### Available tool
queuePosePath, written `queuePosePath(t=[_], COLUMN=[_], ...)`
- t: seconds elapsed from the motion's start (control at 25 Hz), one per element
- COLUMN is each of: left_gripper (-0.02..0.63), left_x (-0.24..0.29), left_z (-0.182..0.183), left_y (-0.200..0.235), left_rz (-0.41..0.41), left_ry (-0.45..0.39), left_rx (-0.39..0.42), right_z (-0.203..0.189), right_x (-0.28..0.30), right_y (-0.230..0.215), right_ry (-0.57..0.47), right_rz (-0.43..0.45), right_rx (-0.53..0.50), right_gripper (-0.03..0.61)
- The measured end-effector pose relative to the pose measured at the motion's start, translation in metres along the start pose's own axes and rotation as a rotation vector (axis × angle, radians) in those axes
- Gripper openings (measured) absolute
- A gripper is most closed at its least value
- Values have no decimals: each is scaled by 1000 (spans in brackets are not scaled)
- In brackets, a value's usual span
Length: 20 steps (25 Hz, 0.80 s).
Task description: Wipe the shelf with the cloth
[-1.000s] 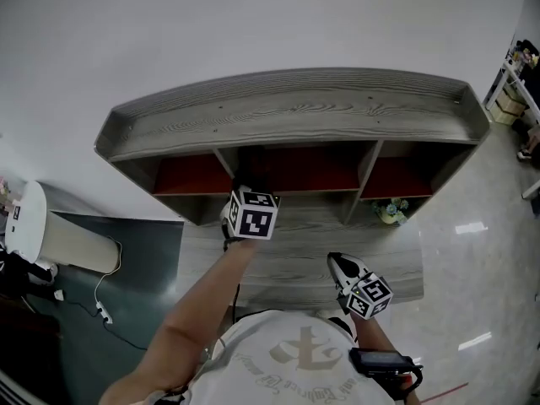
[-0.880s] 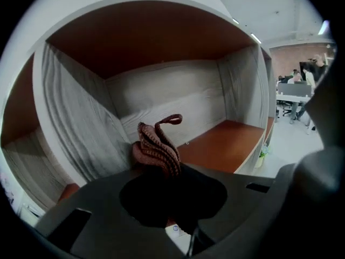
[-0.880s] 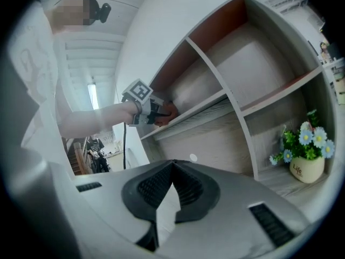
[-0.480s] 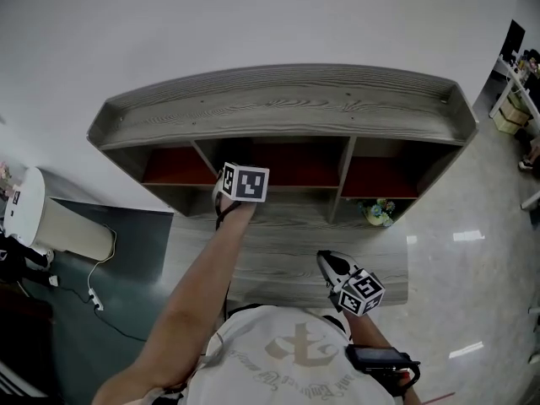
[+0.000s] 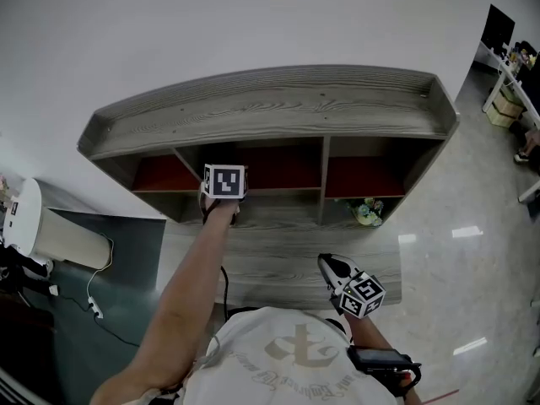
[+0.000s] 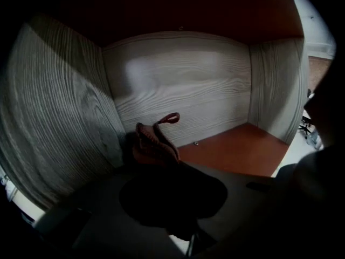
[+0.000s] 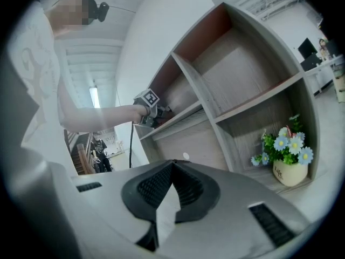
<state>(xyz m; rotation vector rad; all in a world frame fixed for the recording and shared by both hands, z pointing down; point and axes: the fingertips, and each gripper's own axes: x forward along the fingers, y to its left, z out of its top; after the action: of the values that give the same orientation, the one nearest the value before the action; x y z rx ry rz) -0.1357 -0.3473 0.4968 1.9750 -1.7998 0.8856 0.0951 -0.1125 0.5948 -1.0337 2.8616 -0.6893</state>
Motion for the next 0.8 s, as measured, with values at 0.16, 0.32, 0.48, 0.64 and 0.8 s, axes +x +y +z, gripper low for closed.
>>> queuePosePath(t=[0.16,0.32,0.48,0.64,0.8], left_gripper=[61,61,61,63,63], left_x=[-6,-5,-4,-2,-3], left_z=[4,15,22,29,36], left_y=[-20,-52,-74,-100,-131], left_rz=[-56,-142,-212,-278,-343], left_ry=[3,-21,-9,6,3], left_rx=[20,60,58,55,86], right_z=[3,1,-2,-3,-4], right_x=[2,2,-2,-10,-17], right_y=[-3,-3,-6,-9,-13], right_ry=[0,4,4,-1,-9], right_rz=[5,3,-6,-22,-43], right_rx=[-6,-6,-3,2,3], right_gripper=[5,5,5,5,5])
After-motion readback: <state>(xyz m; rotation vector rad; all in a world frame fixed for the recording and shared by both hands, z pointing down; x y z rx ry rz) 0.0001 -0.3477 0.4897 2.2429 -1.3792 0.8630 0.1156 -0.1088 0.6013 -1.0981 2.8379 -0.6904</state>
